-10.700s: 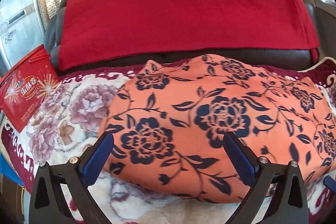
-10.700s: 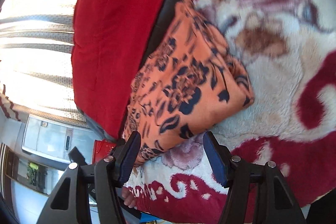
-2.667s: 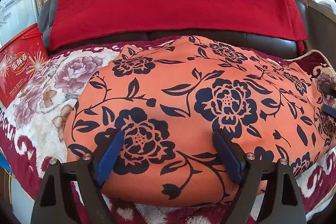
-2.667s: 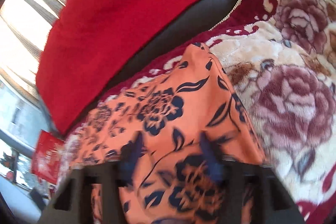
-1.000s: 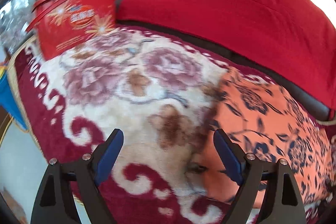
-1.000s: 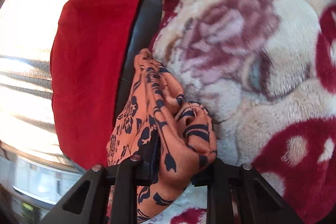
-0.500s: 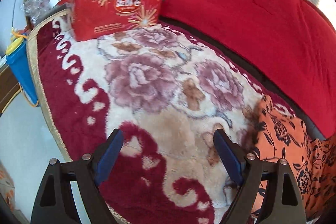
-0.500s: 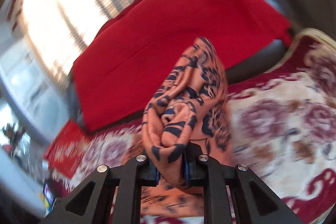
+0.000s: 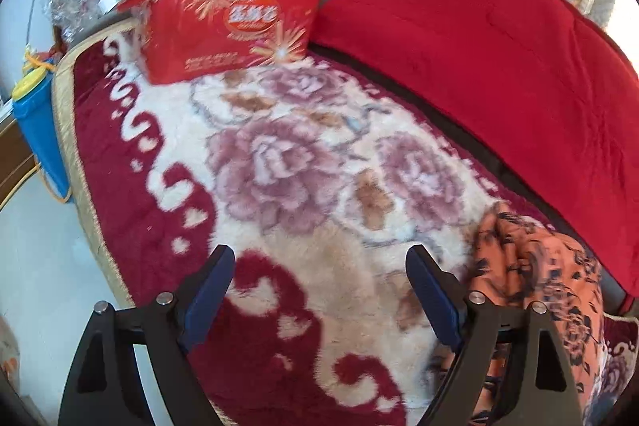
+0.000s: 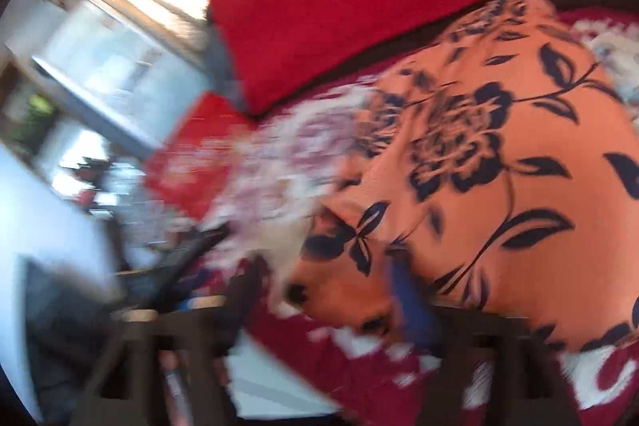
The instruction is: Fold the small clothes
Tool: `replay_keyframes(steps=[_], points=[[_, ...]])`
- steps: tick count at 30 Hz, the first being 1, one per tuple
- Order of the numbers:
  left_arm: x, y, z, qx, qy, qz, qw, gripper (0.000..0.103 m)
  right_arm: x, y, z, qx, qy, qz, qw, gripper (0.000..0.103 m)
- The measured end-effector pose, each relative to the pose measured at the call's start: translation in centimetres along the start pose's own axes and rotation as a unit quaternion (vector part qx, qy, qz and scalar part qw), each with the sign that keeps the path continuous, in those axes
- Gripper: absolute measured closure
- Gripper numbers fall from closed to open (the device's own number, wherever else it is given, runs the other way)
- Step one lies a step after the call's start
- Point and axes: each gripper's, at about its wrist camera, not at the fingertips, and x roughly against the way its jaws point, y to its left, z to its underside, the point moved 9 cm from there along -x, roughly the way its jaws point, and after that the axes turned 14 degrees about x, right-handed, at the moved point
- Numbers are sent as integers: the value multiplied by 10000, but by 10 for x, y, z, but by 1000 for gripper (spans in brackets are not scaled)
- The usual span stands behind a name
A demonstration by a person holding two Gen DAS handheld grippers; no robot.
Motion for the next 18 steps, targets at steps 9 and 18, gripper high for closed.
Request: replay_keyframes(steps=[9, 18], points=[[32, -88, 64, -1139, 879, 1907, 9710, 15, 129, -59, -18, 287, -1076, 1399, 9839, 39], [-5, -103, 120, -1265, 2123, 1693, 9541, 19, 116, -124, -11, -440, -775, 1938, 9770, 42]])
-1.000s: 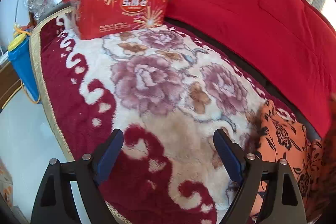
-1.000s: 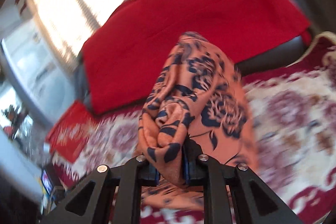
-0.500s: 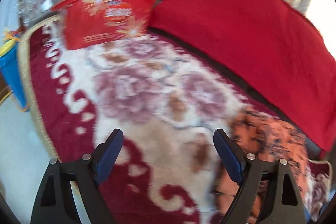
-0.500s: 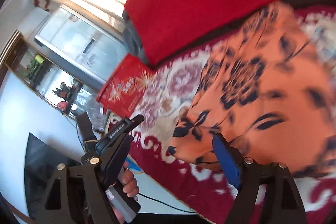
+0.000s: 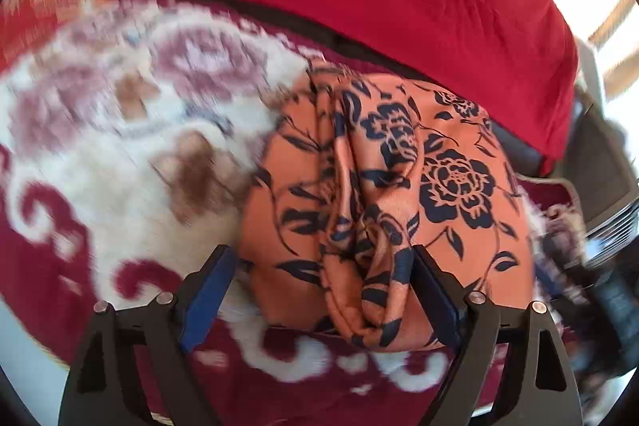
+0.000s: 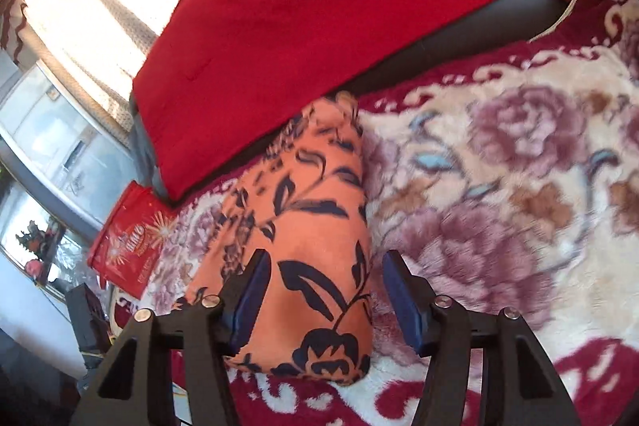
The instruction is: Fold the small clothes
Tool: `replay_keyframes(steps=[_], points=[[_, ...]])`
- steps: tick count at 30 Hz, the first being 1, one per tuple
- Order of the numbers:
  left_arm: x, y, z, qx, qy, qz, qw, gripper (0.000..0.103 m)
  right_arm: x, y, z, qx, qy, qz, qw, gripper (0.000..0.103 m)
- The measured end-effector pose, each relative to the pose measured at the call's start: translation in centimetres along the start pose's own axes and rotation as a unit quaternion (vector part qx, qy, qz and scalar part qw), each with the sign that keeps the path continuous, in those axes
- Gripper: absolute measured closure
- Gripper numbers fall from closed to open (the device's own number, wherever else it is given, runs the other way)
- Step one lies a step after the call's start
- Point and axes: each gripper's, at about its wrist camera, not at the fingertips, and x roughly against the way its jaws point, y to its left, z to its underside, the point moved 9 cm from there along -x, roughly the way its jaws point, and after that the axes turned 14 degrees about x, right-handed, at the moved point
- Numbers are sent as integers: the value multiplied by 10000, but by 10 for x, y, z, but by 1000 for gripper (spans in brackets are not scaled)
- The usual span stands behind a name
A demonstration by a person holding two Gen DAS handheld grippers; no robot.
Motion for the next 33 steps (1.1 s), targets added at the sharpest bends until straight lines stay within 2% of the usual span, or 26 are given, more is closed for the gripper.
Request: replay_keyframes(steps=[1, 2, 3, 4, 6, 8, 10, 12, 13, 14, 16, 18, 19, 20, 22, 24, 25, 26, 30, 32, 33], points=[[-2, -1, 1, 135, 94, 195, 9997, 42, -12, 4, 8, 51, 156, 52, 9999, 49], [-3, -2, 1, 206, 168, 351, 9990, 59, -24, 9, 16, 46, 285, 52, 9996, 56], [-2, -5, 2, 129, 125, 366, 9992, 60, -30, 12, 23, 63, 356, 137, 9993, 56], [1, -7, 1, 61, 52, 376, 9993, 70, -31, 16, 23, 220, 258, 313, 9989, 58], [17, -17, -1, -99, -295, 501, 9983, 74, -24, 28, 21, 417, 128, 370, 9984, 61], [33, -24, -12, -380, -834, 464, 9947, 74, -15, 43, 13, 609, 14, 286, 9977, 61], [34, -19, -16, -401, -949, 252, 9944, 74, -21, 55, 11, 727, 145, 145, 9971, 61], [9, -5, -8, -226, -459, -148, 9986, 66, -41, 51, 24, 656, 570, 216, 9960, 56], [-5, 5, 0, -207, -181, -496, 9984, 56, -53, 43, 34, 709, 837, 390, 9932, 47], [-14, 9, 6, -203, -7, -640, 9977, 53, -57, 40, 37, 725, 890, 402, 9926, 40], [-4, 3, 3, -227, -176, -479, 9984, 52, -54, 36, 33, 575, 919, 159, 9940, 39], [8, -2, -2, -536, -491, -554, 9958, 44, -44, 32, 19, 569, 794, 252, 9949, 39], [12, 0, -4, -631, -655, -737, 9931, 39, -35, 30, 4, 708, 548, 462, 9949, 39], [13, 0, -4, -684, -736, -800, 9917, 38, -28, 32, -9, 842, 352, 595, 9940, 39], [12, 1, -3, -675, -651, -768, 9926, 38, -22, 36, -36, 1087, 9, 788, 9909, 39], [10, 3, -2, -640, -606, -805, 9928, 38, -32, 43, -59, 1170, 37, 832, 9896, 46], [10, 3, -4, -635, -602, -806, 9929, 38, -44, 45, -71, 1155, 106, 795, 9901, 63], [9, 3, -5, -638, -609, -804, 9929, 38, -57, 45, -80, 1123, 193, 803, 9902, 67], [3, 0, -8, -752, -686, -882, 9909, 38, -123, 34, -93, 1073, 764, 1042, 9858, 67], [6, -1, -8, -816, -725, -919, 9898, 37, -167, 15, -71, 851, 1576, 1046, 9782, 64], [6, -2, -7, -858, -760, -959, 9888, 37, -174, 9, -69, 708, 1607, 972, 9797, 64]])
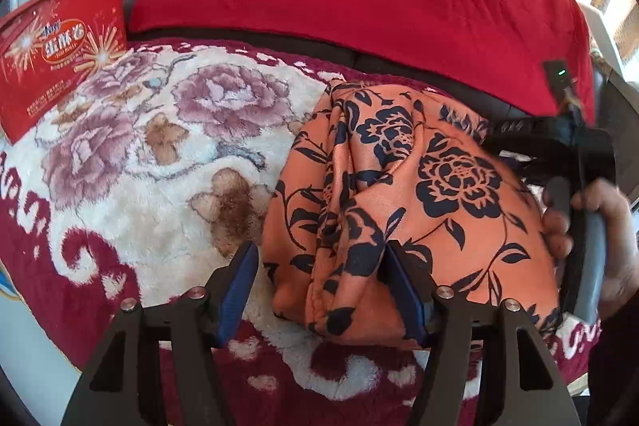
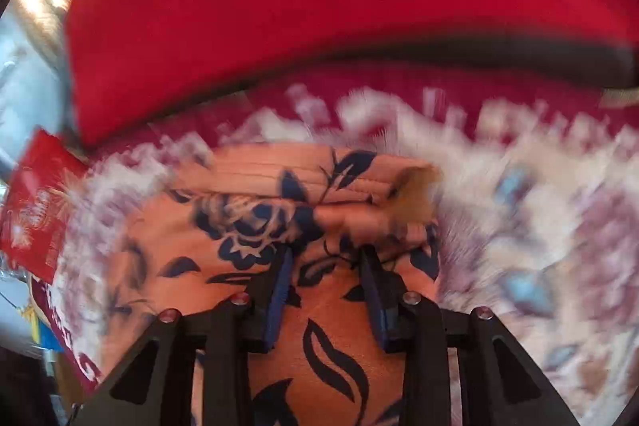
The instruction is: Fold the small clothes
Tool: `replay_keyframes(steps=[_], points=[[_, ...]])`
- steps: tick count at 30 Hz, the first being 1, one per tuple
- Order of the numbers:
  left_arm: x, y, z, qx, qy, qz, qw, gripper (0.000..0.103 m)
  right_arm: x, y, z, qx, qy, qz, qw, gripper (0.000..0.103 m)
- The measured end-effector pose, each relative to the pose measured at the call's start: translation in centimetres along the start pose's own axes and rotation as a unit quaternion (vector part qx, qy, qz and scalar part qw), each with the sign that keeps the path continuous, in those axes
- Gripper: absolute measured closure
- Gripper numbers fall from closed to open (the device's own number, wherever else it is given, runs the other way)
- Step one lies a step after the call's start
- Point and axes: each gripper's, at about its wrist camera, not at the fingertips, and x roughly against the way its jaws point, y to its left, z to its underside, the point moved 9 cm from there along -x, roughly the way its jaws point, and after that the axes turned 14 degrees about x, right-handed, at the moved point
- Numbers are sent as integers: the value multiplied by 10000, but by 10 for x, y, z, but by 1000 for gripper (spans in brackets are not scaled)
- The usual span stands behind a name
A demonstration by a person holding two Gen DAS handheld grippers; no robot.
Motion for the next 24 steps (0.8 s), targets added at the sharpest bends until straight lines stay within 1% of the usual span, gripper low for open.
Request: replay_keyframes(steps=[1, 3, 5, 7, 9, 11, 13, 15, 16, 18, 20, 21, 23, 24], points=[[1, -1, 0, -16, -12, -12, 10000, 37, 5, -2, -4, -146, -89, -130, 9998, 63], [2, -1, 1, -35, -31, -45, 10000, 37, 15, -2, -5, -210, -91, -150, 9996, 63], [2, -1, 1, -42, -48, -75, 10000, 37, 32, 4, 0, 174, -265, 42, 9995, 63], [2, 0, 1, -66, -67, -107, 9999, 37, 51, 12, 10, 471, -457, 138, 9977, 63], [3, -1, 2, -98, -91, -134, 9998, 37, 71, 21, 18, 696, -661, 89, 9953, 63], [3, -1, 2, -112, -111, -159, 9997, 37, 95, 35, 33, 986, -850, -15, 9915, 63], [4, -1, 2, -120, -120, -179, 9997, 36, 112, 46, 50, 1138, -1004, -126, 9883, 62], [4, -1, 3, -146, -136, -209, 9996, 36, 112, 55, 66, 1203, -990, -209, 9876, 61], [3, -2, 3, -156, -130, -223, 9995, 35, 104, 58, 76, 1246, -885, -207, 9880, 59], [0, -2, 4, -172, -113, -265, 9994, 34, 91, 58, 89, 1484, -829, 59, 9854, 59], [-1, -2, 4, -194, -109, -320, 9992, 31, 93, 61, 91, 1597, -927, 154, 9827, 59], [-1, -2, 3, -190, -116, -331, 9992, 30, 97, 62, 90, 1574, -898, 130, 9834, 58], [4, 0, -2, -112, -120, -230, 9996, 30, 110, 63, 89, 1384, -928, -250, 9857, 45], [7, 2, -7, -30, -154, -157, 9998, 30, 116, 61, 90, 1268, -996, -434, 9860, 44]])
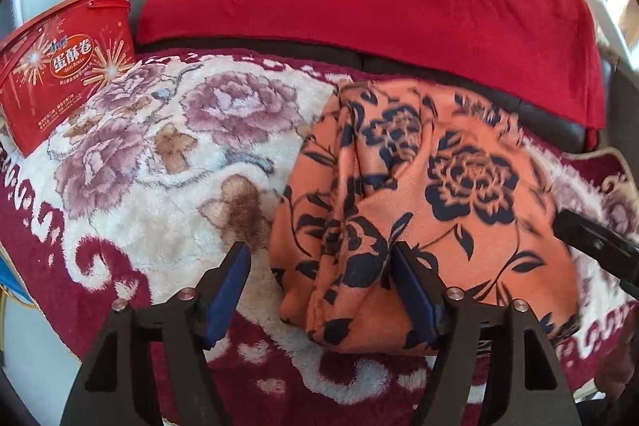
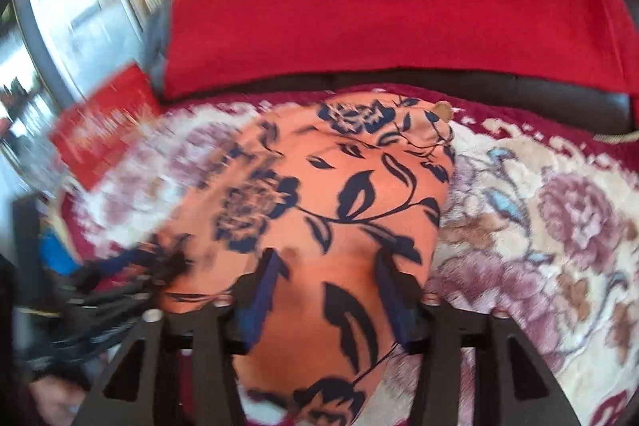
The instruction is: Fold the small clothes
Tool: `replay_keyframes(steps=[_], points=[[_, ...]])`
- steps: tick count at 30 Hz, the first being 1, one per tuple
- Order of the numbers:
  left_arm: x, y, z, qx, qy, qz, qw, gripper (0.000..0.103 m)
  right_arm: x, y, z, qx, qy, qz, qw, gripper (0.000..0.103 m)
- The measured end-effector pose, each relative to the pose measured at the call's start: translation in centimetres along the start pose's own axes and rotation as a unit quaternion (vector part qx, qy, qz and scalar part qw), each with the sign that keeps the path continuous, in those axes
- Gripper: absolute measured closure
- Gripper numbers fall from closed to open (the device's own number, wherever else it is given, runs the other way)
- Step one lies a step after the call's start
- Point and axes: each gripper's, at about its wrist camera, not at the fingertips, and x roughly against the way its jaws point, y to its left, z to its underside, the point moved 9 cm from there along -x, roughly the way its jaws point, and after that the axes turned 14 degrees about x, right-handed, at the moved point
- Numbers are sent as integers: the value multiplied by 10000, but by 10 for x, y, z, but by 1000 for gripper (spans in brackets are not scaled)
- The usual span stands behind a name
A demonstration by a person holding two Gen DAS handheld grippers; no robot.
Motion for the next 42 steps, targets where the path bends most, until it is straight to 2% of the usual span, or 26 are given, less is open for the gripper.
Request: replay_keyframes(steps=[2, 4, 6, 7, 9, 12, 13, 14, 16, 18, 21, 24, 25, 26, 29, 32, 34, 36, 40, 42], points=[[12, 10, -12, 277, -210, 178, 9992, 24, 14, -9, 3, -283, -170, -193, 9993, 31], [22, 27, -26, 726, -496, 279, 9957, 14, 19, -25, 9, -673, -297, -364, 9966, 25], [20, 38, -34, 1118, -512, 485, 9912, 9, 20, -39, 18, -1025, -322, -532, 9928, 25], [14, 40, -34, 1241, -339, 598, 9899, 7, 17, -49, 24, -1296, -315, -703, 9886, 23], [-9, 35, -27, 1509, 357, 1081, 9820, 7, 8, -62, 32, -1719, -305, -949, 9801, 23], [-43, 23, -9, 1870, 1388, 1570, 9597, 7, -12, -73, 40, -2347, -278, -1410, 9614, 22], [-51, 21, -4, 1981, 1619, 1647, 9526, 7, -20, -74, 41, -2507, -201, -1558, 9552, 22], [-57, 19, 0, 2082, 1771, 1707, 9467, 7, -29, -73, 42, -2649, -108, -1719, 9488, 23], [-63, 15, 2, 2113, 1819, 1739, 9445, 6, -40, -71, 41, -2775, -75, -1869, 9423, 22], [-64, 10, 1, 2054, 1817, 1819, 9443, 5, -44, -68, 36, -2692, -180, -1917, 9436, 21], [-67, -2, 2, 2005, 1904, 2092, 9380, 6, -53, -60, 28, -2610, -281, -1970, 9446, 21], [-69, -7, 1, 2001, 1826, 2152, 9383, 6, -64, -52, 20, -2402, -299, -1875, 9520, 23], [-69, -9, -2, 2008, 1786, 2173, 9384, 12, -66, -50, 16, -2317, -328, -1825, 9550, 27], [-69, -12, -3, 1991, 1725, 2181, 9397, 26, -66, -49, 14, -2282, -359, -1814, 9559, 31], [-66, -22, -8, 1732, 1497, 2165, 9491, 45, -66, -52, 12, -2291, -416, -1779, 9561, 42], [-53, -40, -15, 1424, 1188, 2213, 9574, 58, -53, -51, 4, -2013, -571, -1591, 9648, 53], [-39, -58, -18, 1127, 959, 2332, 9611, 60, -38, -52, -4, -1779, -761, -1456, 9702, 55], [-28, -72, -17, 967, 831, 2486, 9602, 61, -23, -56, -10, -1629, -946, -1341, 9729, 55], [-6, -115, -6, 442, 554, 2726, 9595, 61, 23, -84, -16, -1496, -1402, -1225, 9711, 56], [3, -133, 4, 124, 455, 2699, 9617, 61, 39, -99, -13, -1414, -1518, -1171, 9712, 56]])
